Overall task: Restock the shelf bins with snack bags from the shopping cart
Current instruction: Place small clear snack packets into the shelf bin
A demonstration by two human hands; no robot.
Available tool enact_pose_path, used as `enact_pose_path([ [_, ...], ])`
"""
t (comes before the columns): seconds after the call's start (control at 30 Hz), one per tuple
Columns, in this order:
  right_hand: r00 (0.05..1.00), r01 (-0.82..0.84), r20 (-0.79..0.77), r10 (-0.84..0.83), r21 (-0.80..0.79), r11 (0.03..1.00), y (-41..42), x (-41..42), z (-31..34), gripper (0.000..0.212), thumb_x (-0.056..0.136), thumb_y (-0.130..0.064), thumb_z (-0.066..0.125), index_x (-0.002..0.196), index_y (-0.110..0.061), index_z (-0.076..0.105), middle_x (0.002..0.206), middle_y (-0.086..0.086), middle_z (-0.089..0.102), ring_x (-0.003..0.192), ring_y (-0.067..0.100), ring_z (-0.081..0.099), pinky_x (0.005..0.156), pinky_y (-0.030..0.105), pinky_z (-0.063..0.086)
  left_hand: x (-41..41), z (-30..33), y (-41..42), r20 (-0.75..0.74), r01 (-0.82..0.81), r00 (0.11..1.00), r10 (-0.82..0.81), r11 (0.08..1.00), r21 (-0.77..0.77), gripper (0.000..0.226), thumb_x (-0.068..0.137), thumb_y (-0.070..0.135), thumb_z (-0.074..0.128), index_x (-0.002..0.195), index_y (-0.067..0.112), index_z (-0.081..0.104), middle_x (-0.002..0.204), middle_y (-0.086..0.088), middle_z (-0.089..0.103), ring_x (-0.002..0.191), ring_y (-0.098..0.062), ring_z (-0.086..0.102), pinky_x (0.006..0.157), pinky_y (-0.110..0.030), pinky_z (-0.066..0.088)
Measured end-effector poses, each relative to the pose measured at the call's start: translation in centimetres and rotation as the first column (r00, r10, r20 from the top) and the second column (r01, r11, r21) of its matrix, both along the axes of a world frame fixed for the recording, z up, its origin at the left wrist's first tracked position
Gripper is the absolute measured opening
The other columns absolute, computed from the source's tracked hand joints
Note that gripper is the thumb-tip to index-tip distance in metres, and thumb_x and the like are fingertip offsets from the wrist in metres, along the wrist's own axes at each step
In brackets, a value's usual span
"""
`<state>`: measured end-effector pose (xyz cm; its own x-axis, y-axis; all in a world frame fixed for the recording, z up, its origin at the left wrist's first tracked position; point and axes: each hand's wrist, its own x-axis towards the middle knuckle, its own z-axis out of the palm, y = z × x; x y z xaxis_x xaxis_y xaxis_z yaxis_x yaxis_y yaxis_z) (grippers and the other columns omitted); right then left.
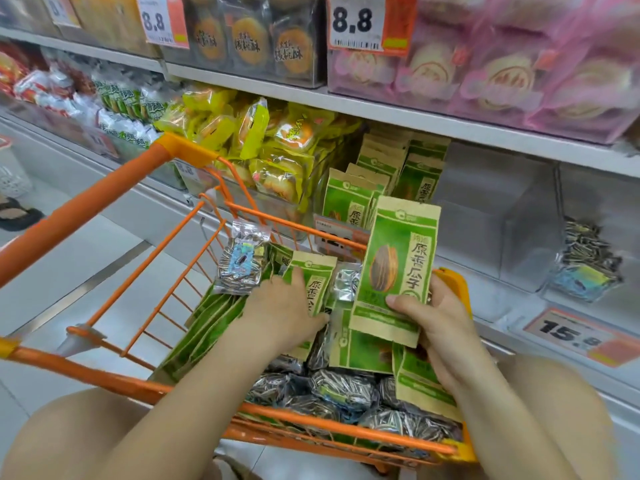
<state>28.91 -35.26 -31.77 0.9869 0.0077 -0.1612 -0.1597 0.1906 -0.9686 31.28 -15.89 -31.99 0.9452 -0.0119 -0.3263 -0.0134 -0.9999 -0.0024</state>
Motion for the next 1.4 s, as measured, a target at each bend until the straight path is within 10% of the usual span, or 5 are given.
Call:
enact_pose_path([
  [0.2,0.994,0.089,0.076,-0.081,-0.114,0.989,-0.3,-0.2,-0.7,0.034,0.079,-0.018,0.067,0.110,-0.027,0.060,0.106,-0.001,0.072,0.100,0.024,0.067,0.088,0.053,0.052,0.0,0.0,0.1,0.141,-0.078,0.985,0.099,0.986,-0.147,0.103,0.074,0.064,0.056,0.150,0.016,0.006,0.124,-0.015,0.051,0.114,-0.032,0.047,0.089,-0.038,0.044],
  [0.43,0.982,0.105,0.177,-0.069,-0.200,0.974,0.0,-0.2,-0.8,0.027,0.091,-0.009,0.059,0.104,-0.033,0.058,0.094,-0.020,0.070,0.090,-0.003,0.064,0.079,0.018,0.049,-1.5,4.7,-0.7,0.187,-0.054,0.936,0.299,0.645,-0.762,0.108,0.054,0.076,0.061,0.145,0.038,0.017,0.136,0.005,0.043,0.118,-0.018,0.052,0.098,-0.043,0.045],
  [0.73,0.976,0.059,0.214,-0.034,-0.108,0.992,0.2,-0.8,-0.4,0.048,0.092,-0.054,0.044,0.116,-0.015,0.060,0.108,-0.002,0.070,0.102,0.012,0.065,0.083,0.027,0.052,-2.8,4.8,-5.9,0.246,0.061,0.948,0.203,0.642,-0.764,0.100,0.072,0.066,0.059,0.150,0.031,0.008,0.119,0.014,0.029,0.108,-0.001,0.034,0.086,-0.016,0.026],
  [1.17,0.997,0.073,-0.023,-0.074,-0.057,0.996,-2.5,0.9,2.3,0.049,0.066,-0.028,0.077,0.110,-0.010,0.063,0.090,0.009,0.075,0.079,0.024,0.072,0.071,0.038,0.058,-1.4,5.6,-5.4,0.208,0.157,0.976,0.061,0.465,-0.871,0.049,0.089,0.040,0.060,0.134,0.044,0.040,0.111,0.035,0.050,0.105,0.003,0.058,0.093,-0.023,0.047],
  [1.4,0.971,0.149,-0.154,-0.185,-0.218,0.965,-7.3,5.7,5.5,0.024,0.085,-0.038,0.066,0.093,-0.016,0.071,0.081,0.003,0.076,0.071,0.018,0.073,0.063,0.033,0.058,4.9,0.3,-3.5,0.371,0.136,0.929,0.003,0.927,-0.349,0.069,0.098,0.051,0.028,0.152,0.012,0.009,0.159,-0.012,0.007,0.146,-0.024,0.003,0.117,-0.037,0.004],
])
